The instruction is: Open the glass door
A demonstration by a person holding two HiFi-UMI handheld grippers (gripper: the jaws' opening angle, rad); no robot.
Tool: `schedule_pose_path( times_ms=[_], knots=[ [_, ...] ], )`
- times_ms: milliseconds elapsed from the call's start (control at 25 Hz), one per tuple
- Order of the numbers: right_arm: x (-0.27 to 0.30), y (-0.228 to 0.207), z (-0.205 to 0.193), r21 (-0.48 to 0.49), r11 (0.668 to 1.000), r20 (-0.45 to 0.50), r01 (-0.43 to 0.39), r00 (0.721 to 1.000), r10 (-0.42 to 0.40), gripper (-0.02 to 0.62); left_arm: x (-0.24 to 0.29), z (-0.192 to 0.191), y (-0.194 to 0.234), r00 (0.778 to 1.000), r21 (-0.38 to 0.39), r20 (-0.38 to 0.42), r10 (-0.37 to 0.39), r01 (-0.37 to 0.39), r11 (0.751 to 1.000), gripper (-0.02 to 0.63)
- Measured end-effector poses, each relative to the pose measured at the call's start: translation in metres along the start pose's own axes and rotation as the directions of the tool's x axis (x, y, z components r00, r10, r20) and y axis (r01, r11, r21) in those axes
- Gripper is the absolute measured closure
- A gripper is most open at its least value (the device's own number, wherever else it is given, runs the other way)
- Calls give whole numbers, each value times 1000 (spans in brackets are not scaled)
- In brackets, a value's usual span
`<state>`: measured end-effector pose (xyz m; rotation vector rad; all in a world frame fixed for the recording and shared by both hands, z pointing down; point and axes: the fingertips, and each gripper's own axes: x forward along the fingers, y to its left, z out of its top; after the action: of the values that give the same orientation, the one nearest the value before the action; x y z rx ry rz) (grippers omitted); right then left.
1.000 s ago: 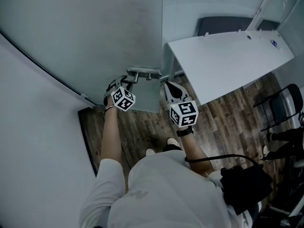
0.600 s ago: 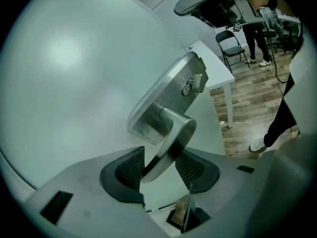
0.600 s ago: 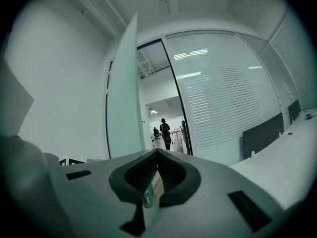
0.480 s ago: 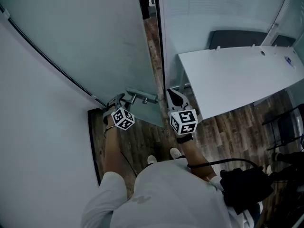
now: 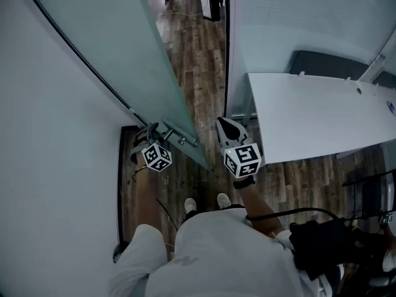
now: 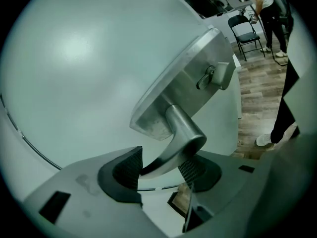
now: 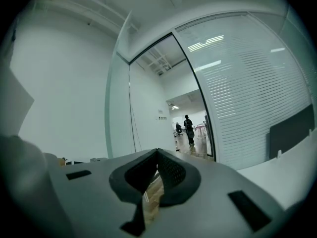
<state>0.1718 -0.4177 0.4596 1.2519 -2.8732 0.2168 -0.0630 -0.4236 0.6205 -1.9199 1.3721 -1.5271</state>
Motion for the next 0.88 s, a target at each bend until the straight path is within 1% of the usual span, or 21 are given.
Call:
schedule_pose_path(
  times_ms=[160,320,680,880],
  knots=[
    [10,28,-6,-9,995,-19,-102,995,102,592,-12,-15,-5,1000,-9,4,5,-5,1000,405],
    [21,63,-7,-21,981,-25,-191,981,190,592,-26,-29,-5,999,-10,24,26,-26,1000,402],
    [47,139,-4,-43,951,-43,-307,951,305,592,-60,-67,-10,999,31,17,44,-45,999,396],
    [60,181,-10,-66,924,-66,-377,925,373,592,-77,-97,-11,998,49,19,54,-55,997,393]
  ],
)
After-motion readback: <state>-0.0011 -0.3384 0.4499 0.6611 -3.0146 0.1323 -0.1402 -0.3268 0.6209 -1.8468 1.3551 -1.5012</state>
